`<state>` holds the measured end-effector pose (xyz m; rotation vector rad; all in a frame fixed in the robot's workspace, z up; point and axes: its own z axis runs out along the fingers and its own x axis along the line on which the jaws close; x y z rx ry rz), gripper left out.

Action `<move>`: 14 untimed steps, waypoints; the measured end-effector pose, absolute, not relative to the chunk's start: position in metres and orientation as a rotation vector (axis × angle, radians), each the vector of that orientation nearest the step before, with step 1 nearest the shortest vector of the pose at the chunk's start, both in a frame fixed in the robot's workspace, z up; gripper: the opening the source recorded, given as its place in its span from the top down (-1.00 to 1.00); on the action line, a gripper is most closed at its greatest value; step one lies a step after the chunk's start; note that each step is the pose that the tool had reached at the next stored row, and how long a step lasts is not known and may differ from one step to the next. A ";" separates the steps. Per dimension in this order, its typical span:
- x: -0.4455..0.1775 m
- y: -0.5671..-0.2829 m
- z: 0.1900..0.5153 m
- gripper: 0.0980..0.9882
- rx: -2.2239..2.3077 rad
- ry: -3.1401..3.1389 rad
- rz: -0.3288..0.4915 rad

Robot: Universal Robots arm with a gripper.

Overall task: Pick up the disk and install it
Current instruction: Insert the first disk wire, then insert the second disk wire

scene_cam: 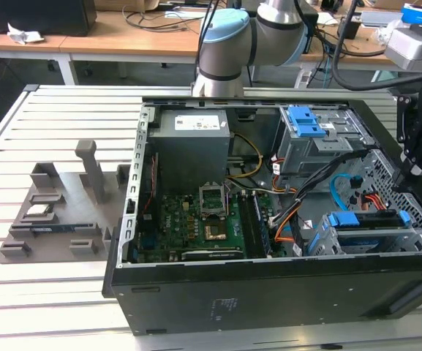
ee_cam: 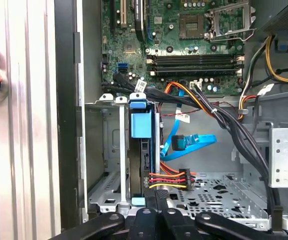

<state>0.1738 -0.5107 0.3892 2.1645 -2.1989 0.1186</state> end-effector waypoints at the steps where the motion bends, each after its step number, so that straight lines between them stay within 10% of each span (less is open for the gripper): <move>1: 0.174 -0.511 0.389 0.98 2.165 -2.199 0.118; 14: 0.174 -0.511 0.390 0.96 2.164 -2.199 0.119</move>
